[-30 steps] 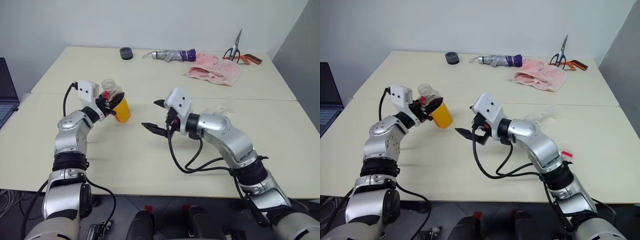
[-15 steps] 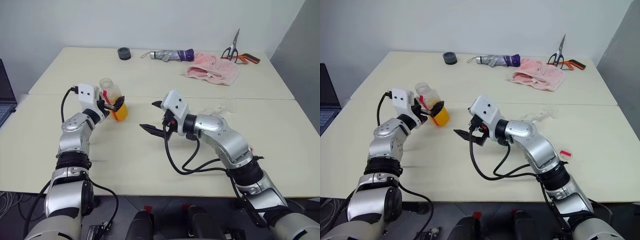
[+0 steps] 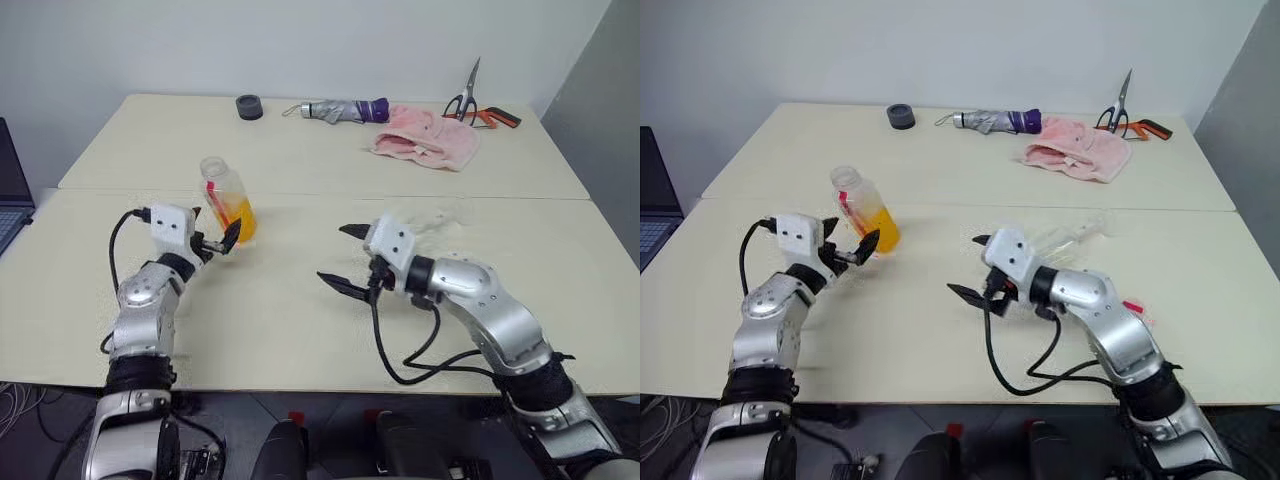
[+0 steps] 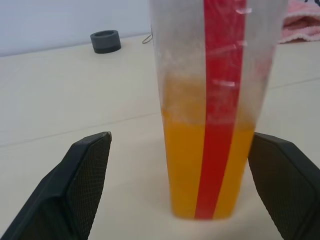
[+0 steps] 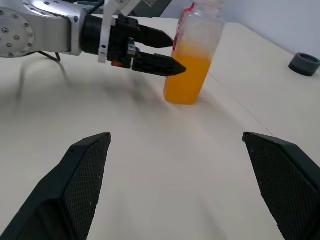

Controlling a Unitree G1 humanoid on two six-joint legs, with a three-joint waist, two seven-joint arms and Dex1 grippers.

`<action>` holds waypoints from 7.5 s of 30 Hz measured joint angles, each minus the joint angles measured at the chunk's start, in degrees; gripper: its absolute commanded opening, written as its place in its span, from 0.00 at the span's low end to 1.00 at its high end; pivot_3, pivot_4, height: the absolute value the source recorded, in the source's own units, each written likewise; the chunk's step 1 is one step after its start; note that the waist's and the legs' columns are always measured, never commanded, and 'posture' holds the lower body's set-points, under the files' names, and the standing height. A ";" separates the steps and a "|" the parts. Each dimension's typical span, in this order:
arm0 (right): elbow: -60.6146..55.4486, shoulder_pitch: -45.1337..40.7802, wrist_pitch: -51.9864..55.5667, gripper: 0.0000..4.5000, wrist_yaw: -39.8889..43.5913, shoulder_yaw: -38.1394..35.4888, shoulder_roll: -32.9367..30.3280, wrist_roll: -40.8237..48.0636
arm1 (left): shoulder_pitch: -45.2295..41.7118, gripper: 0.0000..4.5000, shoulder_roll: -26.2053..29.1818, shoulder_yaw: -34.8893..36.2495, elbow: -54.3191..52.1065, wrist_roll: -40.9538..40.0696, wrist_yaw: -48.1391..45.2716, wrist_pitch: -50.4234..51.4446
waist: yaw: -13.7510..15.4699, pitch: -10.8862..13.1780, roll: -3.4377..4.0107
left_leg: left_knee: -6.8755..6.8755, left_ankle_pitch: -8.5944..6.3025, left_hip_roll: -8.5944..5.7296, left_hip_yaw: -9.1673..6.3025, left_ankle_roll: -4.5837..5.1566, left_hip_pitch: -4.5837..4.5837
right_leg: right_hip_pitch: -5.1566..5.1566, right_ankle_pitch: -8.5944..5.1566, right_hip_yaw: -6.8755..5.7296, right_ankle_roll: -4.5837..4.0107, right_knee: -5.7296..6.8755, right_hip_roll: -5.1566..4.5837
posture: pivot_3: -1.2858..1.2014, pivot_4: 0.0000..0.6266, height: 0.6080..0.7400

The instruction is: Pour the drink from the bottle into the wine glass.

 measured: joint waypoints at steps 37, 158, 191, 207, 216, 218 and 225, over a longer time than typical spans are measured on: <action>51.62 -10.40 -49.26 1.00 -29.02 4.69 -19.14 -56.41 | 5.83 0.99 7.63 -13.26 -25.36 -10.58 -30.33 12.41 | -1.17 0.00 -0.01 | -0.07 0.00 -0.11 0.41 0.00 0.28 | 0.14 -0.01 0.37 0.01 -0.05 0.21 | 0.52 0.24 1.00; 0.19 10.74 -3.16 0.99 8.85 -5.10 -1.52 1.51 | 24.42 1.00 1.68 5.17 -29.82 -10.60 -3.75 14.84 | -0.88 0.02 0.01 | -0.07 -0.01 0.02 0.13 0.00 0.25 | 0.17 -0.02 0.20 0.02 -0.07 0.12 | 0.52 0.24 1.00; -7.69 9.39 2.20 0.99 6.06 -4.54 -2.82 5.65 | -5.59 1.00 6.55 -0.28 3.28 -2.67 -11.23 4.54 | -0.40 0.01 -0.01 | -0.07 -0.01 -0.10 0.08 0.00 0.17 | 0.16 -0.01 0.02 0.02 -0.09 0.21 | 0.52 0.24 1.00; -7.48 8.52 2.07 1.00 5.85 -4.53 -2.60 5.59 | -15.76 0.74 4.13 -2.77 19.50 -0.64 -12.99 -2.87 | -0.38 0.00 -0.01 | -0.05 -0.01 -0.12 0.04 0.00 0.12 | 0.15 -0.01 -0.03 0.02 -0.09 0.22 | 0.52 0.24 1.00; -7.19 8.52 1.00 1.00 4.47 -4.65 -2.11 5.50 | -16.17 0.39 3.30 -2.24 21.07 -1.50 -15.12 -3.20 | -0.35 0.00 -0.01 | -0.03 -0.01 -0.12 0.01 0.00 0.10 | 0.15 -0.01 -0.05 0.01 -0.08 0.21 | 0.52 0.24 1.00; -7.19 8.61 0.39 1.00 3.27 -5.13 -1.65 5.17 | -16.17 0.39 2.86 -1.96 20.58 -2.08 -15.39 -2.24 | -0.30 0.00 -0.02 | -0.03 -0.01 -0.12 0.00 0.00 0.08 | 0.15 -0.01 -0.06 0.01 -0.08 0.21 | 0.52 0.24 1.00; -7.21 9.18 -3.33 1.00 -4.27 -9.00 2.89 3.31 | -18.99 0.38 1.40 -6.74 16.60 0.43 -16.39 -1.45 | 0.08 0.01 -0.04 | 0.01 0.00 -0.16 -0.03 -0.01 0.02 | 0.14 -0.01 -0.08 0.02 -0.08 0.21 | 0.52 0.24 1.00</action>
